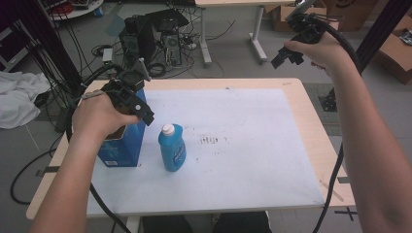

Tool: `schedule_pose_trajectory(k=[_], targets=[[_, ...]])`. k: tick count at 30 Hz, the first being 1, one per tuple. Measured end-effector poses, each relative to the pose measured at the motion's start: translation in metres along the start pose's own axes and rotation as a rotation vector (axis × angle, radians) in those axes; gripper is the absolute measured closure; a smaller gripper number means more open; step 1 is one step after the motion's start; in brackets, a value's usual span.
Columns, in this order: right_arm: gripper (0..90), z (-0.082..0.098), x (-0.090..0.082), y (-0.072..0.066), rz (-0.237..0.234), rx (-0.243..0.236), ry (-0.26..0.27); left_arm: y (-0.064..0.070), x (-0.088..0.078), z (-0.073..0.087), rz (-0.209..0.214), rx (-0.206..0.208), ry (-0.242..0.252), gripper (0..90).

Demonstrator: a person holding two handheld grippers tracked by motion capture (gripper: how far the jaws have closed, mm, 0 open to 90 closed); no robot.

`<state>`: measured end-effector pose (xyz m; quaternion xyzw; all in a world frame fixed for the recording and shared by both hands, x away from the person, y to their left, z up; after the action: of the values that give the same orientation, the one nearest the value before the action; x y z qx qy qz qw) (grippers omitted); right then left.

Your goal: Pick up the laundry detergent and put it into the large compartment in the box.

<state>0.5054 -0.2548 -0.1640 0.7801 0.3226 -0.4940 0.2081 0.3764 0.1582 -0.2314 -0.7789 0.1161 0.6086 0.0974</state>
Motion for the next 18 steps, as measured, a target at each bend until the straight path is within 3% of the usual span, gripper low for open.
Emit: schedule_pose_trajectory(k=[18], targets=[[24.3,-0.001,0.002,-0.005,-0.005,-0.014,0.000,0.031,0.000,-0.005,0.032,-0.001,0.021,0.1]])
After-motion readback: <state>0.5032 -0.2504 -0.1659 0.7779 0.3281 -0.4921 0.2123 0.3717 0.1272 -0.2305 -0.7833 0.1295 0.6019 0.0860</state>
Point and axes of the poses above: each handheld gripper's, and its own axes: x roughly forward along the jaws, z roughly out of its underside, y roughly to its right, the point moved 3 cm from there along x, roughly forward along the jaws, and after that the axes turned 14 degrees about -x, right-handed, at the moved point
